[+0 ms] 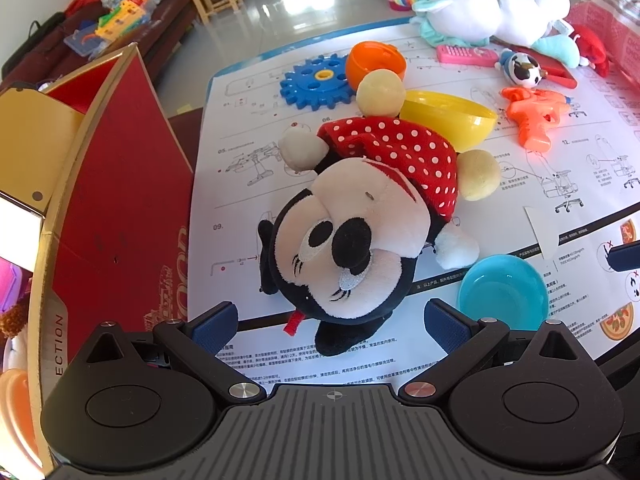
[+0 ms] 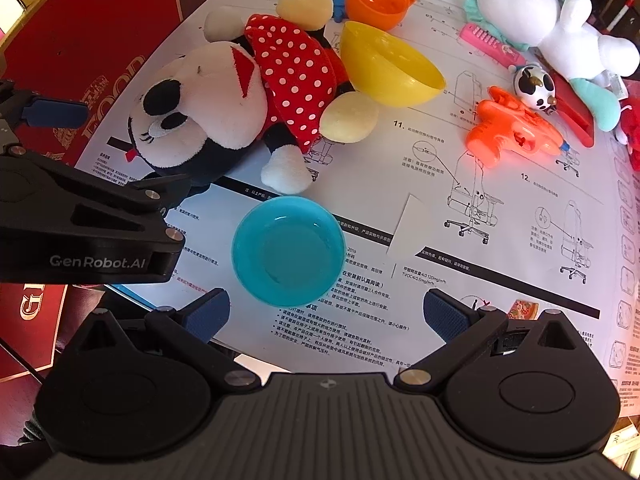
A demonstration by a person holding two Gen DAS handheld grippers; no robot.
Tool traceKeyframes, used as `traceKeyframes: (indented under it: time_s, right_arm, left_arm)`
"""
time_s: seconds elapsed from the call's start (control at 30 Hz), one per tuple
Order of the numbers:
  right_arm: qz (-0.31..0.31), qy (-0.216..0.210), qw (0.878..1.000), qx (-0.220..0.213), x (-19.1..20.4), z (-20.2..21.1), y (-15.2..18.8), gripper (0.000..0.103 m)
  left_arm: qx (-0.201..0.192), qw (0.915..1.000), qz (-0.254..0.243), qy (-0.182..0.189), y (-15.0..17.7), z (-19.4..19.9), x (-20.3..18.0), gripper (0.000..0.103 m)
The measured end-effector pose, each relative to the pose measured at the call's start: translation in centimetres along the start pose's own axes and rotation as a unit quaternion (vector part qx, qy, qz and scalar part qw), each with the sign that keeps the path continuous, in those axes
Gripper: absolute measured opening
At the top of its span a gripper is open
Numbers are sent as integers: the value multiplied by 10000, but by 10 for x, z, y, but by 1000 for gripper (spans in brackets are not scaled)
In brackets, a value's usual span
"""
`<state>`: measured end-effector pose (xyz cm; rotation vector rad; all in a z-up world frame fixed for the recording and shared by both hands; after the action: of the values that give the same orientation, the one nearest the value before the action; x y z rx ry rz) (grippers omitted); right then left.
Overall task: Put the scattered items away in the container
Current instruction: 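Move both grippers toward the Minnie Mouse plush on the sheet, then close the left gripper on Minnie's body while the right gripper closes on her foot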
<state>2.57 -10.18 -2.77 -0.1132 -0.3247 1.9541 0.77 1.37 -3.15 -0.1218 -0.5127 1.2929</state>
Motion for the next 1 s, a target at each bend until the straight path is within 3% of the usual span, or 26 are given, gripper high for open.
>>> traceKeyframes:
  time_s: [1.0]
  right_arm:
    - [-220,-56,9997,-121,-20,5,-14,103]
  left_arm:
    - [-47,10000,62,27,-3,2,13,103]
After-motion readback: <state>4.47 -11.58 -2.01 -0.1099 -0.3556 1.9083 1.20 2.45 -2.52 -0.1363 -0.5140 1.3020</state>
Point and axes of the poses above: each gripper's, at about its wrist camera, not at the fingertips, and z roughly against the way its jaws point, x to its left, y to its underside, the point moved 2 cm from there along -z, roughly the way its jaws point, and after that the axes turned 13 degrees about -z, right-handed, at the moved point
